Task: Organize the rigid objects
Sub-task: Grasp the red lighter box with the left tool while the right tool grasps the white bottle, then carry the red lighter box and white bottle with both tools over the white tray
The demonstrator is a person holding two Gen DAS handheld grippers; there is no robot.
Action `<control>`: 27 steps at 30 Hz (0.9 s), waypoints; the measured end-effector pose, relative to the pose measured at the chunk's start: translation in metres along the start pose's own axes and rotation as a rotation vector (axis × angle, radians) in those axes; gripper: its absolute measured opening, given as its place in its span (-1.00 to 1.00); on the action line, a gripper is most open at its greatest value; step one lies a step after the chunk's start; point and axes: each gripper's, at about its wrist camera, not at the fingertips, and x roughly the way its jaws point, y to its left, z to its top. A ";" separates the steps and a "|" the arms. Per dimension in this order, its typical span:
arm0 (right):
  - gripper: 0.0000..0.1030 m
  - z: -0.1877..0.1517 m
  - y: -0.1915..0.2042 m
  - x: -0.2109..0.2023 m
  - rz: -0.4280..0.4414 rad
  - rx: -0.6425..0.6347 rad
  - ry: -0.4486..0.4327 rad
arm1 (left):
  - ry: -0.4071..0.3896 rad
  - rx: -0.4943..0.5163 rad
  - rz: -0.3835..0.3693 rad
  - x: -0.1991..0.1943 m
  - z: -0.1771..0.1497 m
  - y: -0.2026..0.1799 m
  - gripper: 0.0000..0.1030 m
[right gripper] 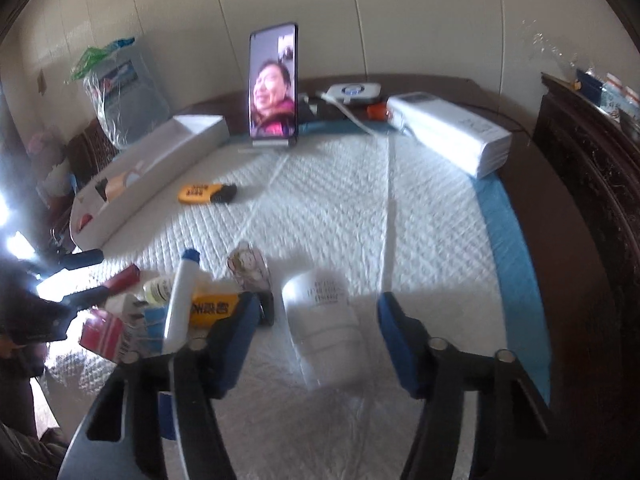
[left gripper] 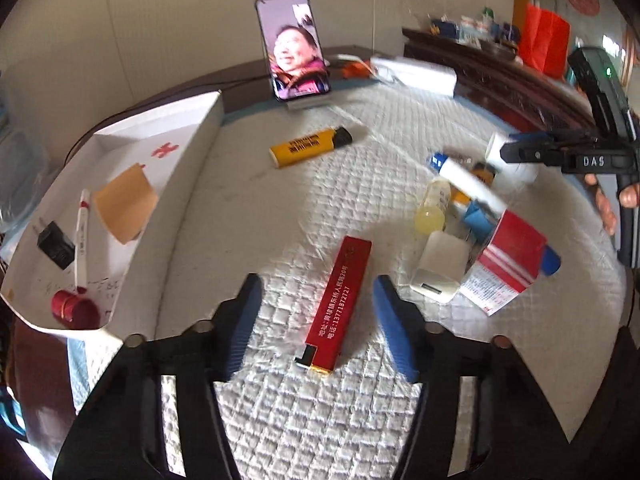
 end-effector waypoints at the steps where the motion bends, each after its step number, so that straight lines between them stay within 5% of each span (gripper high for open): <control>1: 0.01 -0.001 0.001 0.002 0.004 -0.006 0.008 | 0.022 0.003 -0.004 0.003 0.000 -0.001 -0.13; 3: -0.24 -0.002 0.002 0.007 0.007 -0.015 0.024 | 0.027 0.007 -0.013 0.005 0.001 -0.001 -0.20; 7: -0.30 -0.005 0.003 0.013 0.007 -0.020 0.036 | 0.023 0.021 -0.053 0.003 -0.002 -0.005 -0.67; 21: -0.30 0.009 0.001 -0.028 0.121 0.070 -0.109 | -0.178 -0.093 0.013 -0.051 -0.006 0.015 -0.68; 27: -0.30 0.025 0.012 -0.043 0.185 0.081 -0.158 | -0.260 -0.177 0.095 -0.078 -0.005 0.040 -0.68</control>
